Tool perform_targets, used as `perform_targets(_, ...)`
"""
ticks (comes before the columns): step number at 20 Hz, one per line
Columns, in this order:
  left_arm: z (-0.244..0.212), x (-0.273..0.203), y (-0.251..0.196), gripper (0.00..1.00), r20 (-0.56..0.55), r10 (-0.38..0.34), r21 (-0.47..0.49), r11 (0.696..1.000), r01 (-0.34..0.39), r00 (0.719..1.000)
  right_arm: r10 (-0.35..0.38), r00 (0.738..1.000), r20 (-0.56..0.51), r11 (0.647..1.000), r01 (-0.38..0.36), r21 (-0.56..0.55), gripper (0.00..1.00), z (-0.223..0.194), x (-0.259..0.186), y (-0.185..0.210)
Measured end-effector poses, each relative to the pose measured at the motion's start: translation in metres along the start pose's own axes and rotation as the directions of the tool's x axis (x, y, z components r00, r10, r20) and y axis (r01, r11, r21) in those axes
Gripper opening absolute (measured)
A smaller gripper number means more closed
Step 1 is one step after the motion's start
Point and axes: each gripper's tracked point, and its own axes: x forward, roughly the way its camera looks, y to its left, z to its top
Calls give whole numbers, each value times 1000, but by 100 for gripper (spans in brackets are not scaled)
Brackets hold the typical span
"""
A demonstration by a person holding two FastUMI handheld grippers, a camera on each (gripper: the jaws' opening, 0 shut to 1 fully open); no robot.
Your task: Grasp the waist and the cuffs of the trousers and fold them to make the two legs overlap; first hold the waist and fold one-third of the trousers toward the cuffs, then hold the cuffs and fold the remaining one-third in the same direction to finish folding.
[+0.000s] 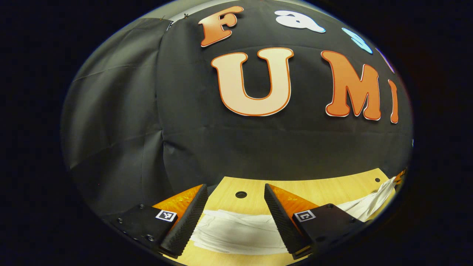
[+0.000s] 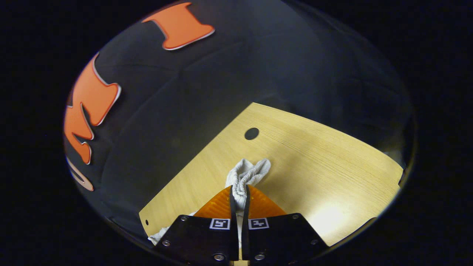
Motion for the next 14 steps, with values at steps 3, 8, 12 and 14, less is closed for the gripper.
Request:
perform_targets(3,-5,9,31,99,14,-31,20,999,30,999,26,997,74,996,-20,-88,4,-6,-36,28)
perform_targets(8,-19,25,81,100,7,-81,-21,996,81,997,115,989,92,977,-96,-191,4,-30,-83,69)
perform_targets(12,-22,33,125,99,14,-86,-23,996,86,996,160,985,57,946,-137,-296,4,-67,-103,98)
perform_targets(14,-24,36,146,97,11,-75,-36,997,75,997,187,982,22,927,-169,-335,4,-81,-97,120)
